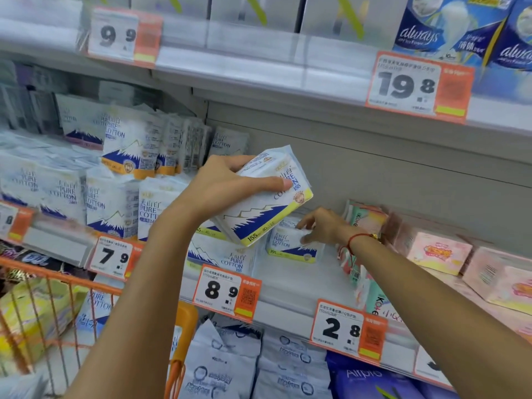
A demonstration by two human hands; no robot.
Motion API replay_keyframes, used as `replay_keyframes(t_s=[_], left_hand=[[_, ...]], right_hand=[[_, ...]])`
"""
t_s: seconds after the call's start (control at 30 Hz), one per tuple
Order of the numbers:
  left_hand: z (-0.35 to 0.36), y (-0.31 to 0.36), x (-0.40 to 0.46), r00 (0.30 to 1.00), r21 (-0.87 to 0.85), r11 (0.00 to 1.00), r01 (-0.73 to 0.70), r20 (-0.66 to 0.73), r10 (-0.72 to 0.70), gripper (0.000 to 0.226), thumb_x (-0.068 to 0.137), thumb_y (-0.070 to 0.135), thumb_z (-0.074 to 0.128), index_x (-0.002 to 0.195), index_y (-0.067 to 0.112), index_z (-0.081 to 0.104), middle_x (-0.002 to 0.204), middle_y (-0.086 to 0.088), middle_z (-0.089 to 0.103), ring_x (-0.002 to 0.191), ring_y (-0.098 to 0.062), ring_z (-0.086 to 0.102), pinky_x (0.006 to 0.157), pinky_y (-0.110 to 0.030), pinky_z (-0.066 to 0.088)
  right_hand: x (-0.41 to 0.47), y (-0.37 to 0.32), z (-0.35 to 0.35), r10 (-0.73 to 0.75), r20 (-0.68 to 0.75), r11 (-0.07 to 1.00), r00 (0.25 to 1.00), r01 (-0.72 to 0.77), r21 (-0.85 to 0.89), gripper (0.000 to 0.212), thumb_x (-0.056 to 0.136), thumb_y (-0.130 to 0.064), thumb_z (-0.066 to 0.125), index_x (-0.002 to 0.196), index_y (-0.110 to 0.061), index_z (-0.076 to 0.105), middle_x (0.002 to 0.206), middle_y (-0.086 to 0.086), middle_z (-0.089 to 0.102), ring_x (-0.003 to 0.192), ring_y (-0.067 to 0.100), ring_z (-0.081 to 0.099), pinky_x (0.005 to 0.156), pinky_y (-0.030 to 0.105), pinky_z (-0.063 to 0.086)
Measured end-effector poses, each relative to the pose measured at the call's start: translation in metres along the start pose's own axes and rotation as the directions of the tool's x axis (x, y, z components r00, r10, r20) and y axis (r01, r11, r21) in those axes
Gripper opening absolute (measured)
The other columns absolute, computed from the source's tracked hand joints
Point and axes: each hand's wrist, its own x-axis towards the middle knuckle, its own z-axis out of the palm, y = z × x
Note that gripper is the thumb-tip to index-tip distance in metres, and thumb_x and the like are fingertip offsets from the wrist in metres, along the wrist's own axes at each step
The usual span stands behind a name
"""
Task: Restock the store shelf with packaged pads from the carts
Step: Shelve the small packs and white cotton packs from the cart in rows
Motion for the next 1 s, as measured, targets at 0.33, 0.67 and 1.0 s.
replay_keyframes(t_s=[0.33,0.67,1.0], left_hand=[[0.026,0.022,0.000,0.999,0.163,0.985,-0.049,0.011,0.048,0.062,0.058,0.053,0.083,0.113,0.035,0.057,0.095,0.010,0.070,0.072,-0.010,0.071,0.072,-0.031,0.060],[0.072,0.015,0.009,0.967,0.666,0.706,-0.242,0.108,0.229,0.076,0.066,0.040,0.082,0.133,0.037,0.048,0.139,0.009,0.048,0.131,-0.018,0.035,0.103,-0.034,0.030],[0.095,-0.020,0.013,0.954,0.762,0.632,-0.140,0.274,-0.119,0.047,0.088,-0.002,0.044,0.129,0.017,0.056,0.134,-0.008,0.053,0.121,-0.028,0.052,0.098,-0.038,0.044]], right_hand=[[-0.101,-0.027,-0.082,-0.402,0.082,0.367,0.912,0.079,0.927,0.093,0.066,0.017,0.060,0.144,-0.026,0.032,0.141,0.001,0.050,0.126,0.019,0.052,0.105,0.040,0.043],[-0.124,0.006,-0.069,-0.003,0.118,0.735,0.993,-0.078,0.674,0.064,0.073,0.006,0.073,0.128,-0.014,0.048,0.122,0.005,0.061,0.106,0.021,0.064,0.091,0.037,0.054],[-0.087,0.002,-0.014,0.125,0.131,0.969,0.984,-0.149,0.197,0.070,0.069,-0.035,0.082,0.124,-0.012,0.046,0.115,0.003,0.054,0.107,0.023,0.054,0.079,0.028,0.047]])
